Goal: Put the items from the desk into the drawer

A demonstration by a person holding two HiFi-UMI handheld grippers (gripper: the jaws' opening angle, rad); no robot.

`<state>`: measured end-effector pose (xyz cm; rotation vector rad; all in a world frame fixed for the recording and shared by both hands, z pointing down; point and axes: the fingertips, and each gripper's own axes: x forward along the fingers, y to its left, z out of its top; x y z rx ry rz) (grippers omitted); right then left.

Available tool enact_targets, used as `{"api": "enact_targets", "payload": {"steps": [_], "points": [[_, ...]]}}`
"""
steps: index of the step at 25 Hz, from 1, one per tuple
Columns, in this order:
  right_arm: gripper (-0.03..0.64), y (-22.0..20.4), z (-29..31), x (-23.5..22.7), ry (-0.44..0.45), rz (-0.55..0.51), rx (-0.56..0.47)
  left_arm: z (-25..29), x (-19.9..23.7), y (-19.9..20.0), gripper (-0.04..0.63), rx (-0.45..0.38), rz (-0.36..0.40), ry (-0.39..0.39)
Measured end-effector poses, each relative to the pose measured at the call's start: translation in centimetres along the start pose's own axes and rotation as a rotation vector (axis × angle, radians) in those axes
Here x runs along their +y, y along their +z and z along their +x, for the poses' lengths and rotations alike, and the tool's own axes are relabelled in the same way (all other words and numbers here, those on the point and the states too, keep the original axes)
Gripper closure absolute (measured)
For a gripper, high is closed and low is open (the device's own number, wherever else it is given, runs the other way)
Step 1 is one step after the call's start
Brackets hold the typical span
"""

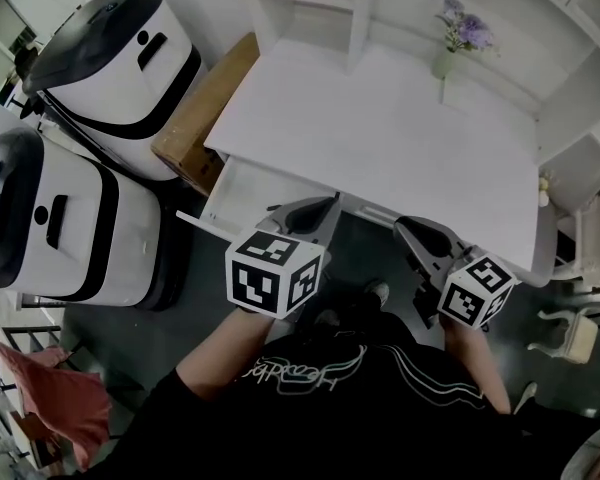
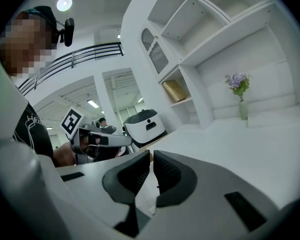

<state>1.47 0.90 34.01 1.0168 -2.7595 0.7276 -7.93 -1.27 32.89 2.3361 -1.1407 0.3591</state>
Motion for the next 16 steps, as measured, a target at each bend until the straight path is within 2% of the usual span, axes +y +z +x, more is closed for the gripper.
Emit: {"api": "enact_targets", "payload": {"steps": [6, 16], "points": [[0.561, 1.5, -0.7, 0.9, -0.004, -0.015, -0.038, -0.7, -0.9, 0.8, 0.575, -0.009, 0.004, -0.007], [0.561, 2.0, -2.3, 0.0, -0.032, -0.031, -0.026, -0.6, -2.6, 1.2, 0.575, -0.019, 0.023, 0.003]]}}
